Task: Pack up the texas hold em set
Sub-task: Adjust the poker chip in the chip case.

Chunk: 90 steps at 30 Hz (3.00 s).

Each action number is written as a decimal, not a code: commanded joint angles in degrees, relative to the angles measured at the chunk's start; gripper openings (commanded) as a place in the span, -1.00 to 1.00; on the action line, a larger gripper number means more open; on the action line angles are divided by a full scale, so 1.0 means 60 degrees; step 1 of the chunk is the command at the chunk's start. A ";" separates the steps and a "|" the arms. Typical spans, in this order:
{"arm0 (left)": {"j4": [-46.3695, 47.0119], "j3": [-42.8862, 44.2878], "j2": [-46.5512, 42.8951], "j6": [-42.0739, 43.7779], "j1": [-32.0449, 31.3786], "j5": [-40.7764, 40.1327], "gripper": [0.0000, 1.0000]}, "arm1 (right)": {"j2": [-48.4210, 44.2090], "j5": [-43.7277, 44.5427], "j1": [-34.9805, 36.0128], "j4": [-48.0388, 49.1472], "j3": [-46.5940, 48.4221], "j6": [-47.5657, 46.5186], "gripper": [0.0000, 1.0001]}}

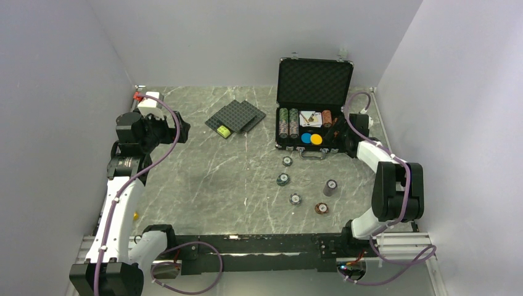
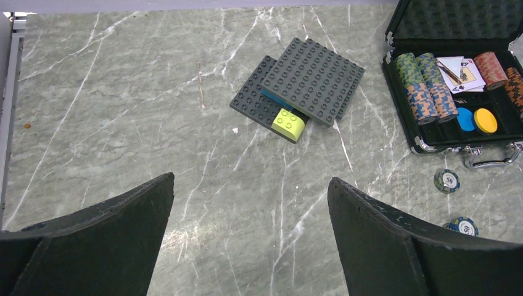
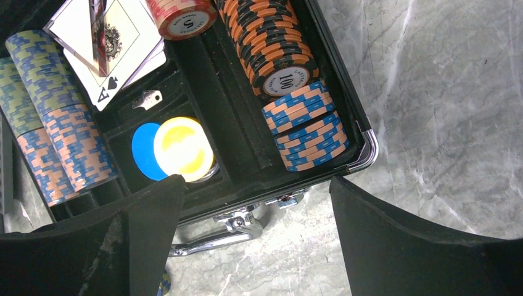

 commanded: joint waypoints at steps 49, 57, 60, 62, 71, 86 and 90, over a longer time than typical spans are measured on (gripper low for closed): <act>0.0257 -0.0039 -0.0021 -0.0021 -0.0033 0.0004 0.97 | 0.0162 -0.0252 -0.0056 0.1197 0.0362 0.0055 0.32; 0.0254 -0.0047 -0.0017 -0.0029 -0.0032 0.0011 0.97 | -0.0276 -0.0404 -0.0053 0.1229 0.0129 -0.0039 0.32; 0.0253 -0.0055 -0.0021 -0.0029 -0.0026 -0.0001 0.97 | -0.0506 -0.0418 -0.0052 0.1128 0.0175 -0.0106 0.33; 0.0255 -0.0057 -0.0020 -0.0027 -0.0029 0.0008 0.97 | -0.0717 -0.0397 -0.0056 0.1018 0.0146 -0.0128 0.33; 0.0272 -0.0063 -0.0048 -0.0054 -0.0027 0.0062 0.97 | -0.1106 0.0179 -0.0070 0.0362 -0.0152 -0.0276 0.30; 0.0272 -0.0061 -0.0050 -0.0050 -0.0032 0.0057 0.97 | -0.0633 0.0125 -0.0198 0.0428 -0.0313 -0.0188 0.22; 0.0277 -0.0055 -0.0035 -0.0072 -0.0035 0.0081 0.97 | -0.0586 0.0152 -0.0234 0.0505 -0.0420 -0.0149 0.22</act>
